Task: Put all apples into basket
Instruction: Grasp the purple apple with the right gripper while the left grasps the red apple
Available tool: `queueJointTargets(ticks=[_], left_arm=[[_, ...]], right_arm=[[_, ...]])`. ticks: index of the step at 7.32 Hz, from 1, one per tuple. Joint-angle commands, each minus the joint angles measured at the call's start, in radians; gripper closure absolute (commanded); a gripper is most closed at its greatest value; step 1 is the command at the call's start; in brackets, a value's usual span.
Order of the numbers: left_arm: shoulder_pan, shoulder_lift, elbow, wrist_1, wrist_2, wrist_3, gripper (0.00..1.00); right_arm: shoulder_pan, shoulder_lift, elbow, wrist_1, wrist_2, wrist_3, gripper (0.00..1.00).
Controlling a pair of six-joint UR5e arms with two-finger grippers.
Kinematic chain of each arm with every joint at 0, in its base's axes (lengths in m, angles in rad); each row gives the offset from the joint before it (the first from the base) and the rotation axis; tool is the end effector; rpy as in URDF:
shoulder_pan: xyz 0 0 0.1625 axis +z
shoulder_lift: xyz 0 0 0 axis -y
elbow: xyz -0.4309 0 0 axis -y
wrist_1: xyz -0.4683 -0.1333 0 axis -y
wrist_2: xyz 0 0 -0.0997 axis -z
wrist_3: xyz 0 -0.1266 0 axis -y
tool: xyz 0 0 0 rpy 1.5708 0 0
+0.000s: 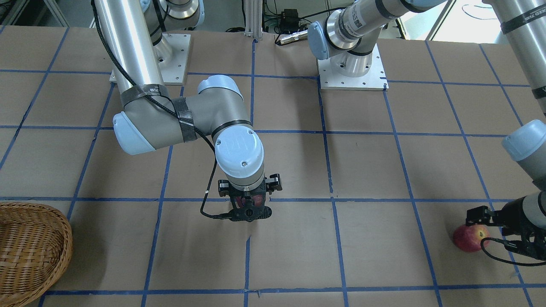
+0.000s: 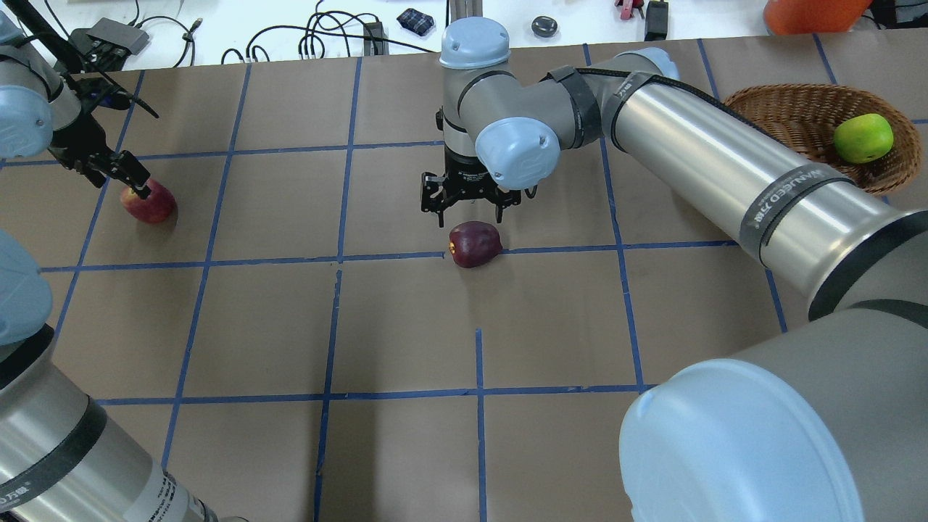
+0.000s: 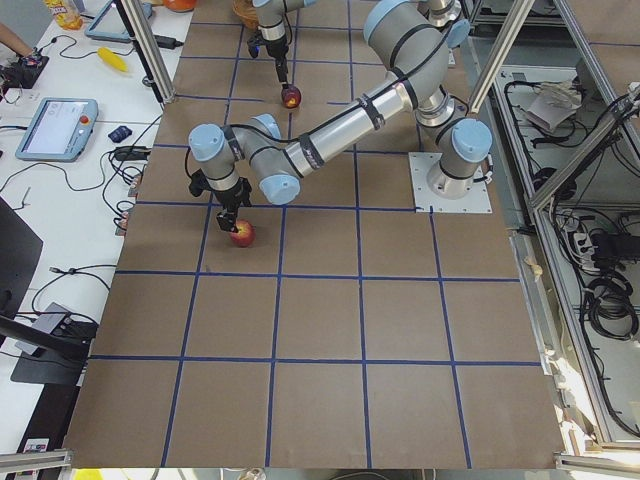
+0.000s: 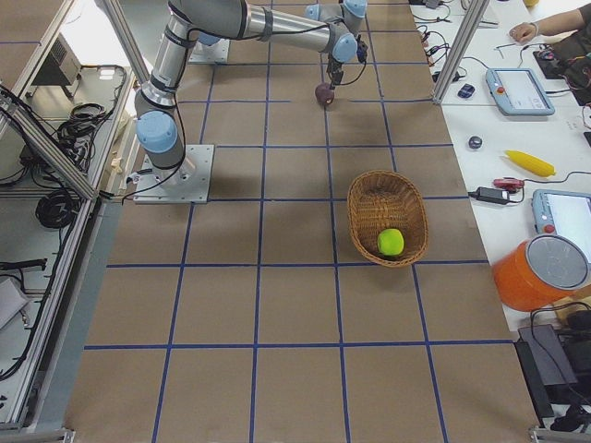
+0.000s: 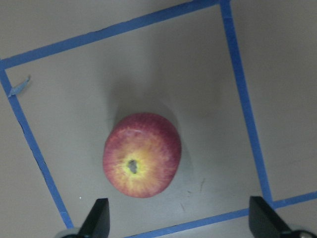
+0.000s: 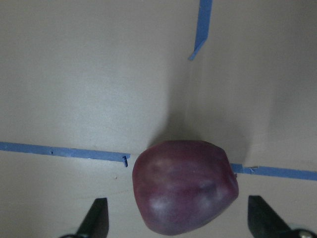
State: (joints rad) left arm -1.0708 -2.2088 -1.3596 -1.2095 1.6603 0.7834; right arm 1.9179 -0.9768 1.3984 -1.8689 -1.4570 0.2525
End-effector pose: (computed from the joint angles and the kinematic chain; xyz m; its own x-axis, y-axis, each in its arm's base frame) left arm 0.2641 -0.7379 0.1824 -0.9589 0.2833 -0.0170 0.2799 0.9538 0.1093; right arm 0.3946 -0.6568 0.1908 -0.9936 -0.0814 -0.0783 -0.0923 0.9848 0.1474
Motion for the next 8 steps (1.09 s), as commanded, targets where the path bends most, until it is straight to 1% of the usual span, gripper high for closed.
queueJointTargets(ticks=[1, 2, 4, 5, 6, 8], left_arm=[[0.02, -0.044, 0.007, 0.007, -0.02, -0.01, 0.0], [0.02, -0.058, 0.007, 0.007, -0.068, -0.022, 0.0], [0.02, -0.061, 0.01, 0.007, -0.086, -0.032, 0.0], [0.021, -0.061, 0.01, 0.008, -0.14, -0.032, 0.01], [0.023, -0.063, 0.007, 0.019, -0.163, -0.032, 0.05], [0.022, -0.066, 0.008, 0.025, -0.159, -0.023, 0.67]], right_arm=[[0.001, 0.01, 0.022, -0.05, -0.026, -0.007, 0.0], [0.001, 0.02, 0.033, -0.059, -0.063, -0.006, 0.0], [0.001, 0.029, 0.042, -0.071, -0.053, -0.002, 0.0], [0.001, 0.035, 0.042, -0.072, -0.052, -0.002, 0.0], [0.001, 0.038, 0.042, -0.072, -0.051, 0.002, 0.0], [0.004, 0.04, 0.065, -0.073, -0.051, -0.002, 0.0]])
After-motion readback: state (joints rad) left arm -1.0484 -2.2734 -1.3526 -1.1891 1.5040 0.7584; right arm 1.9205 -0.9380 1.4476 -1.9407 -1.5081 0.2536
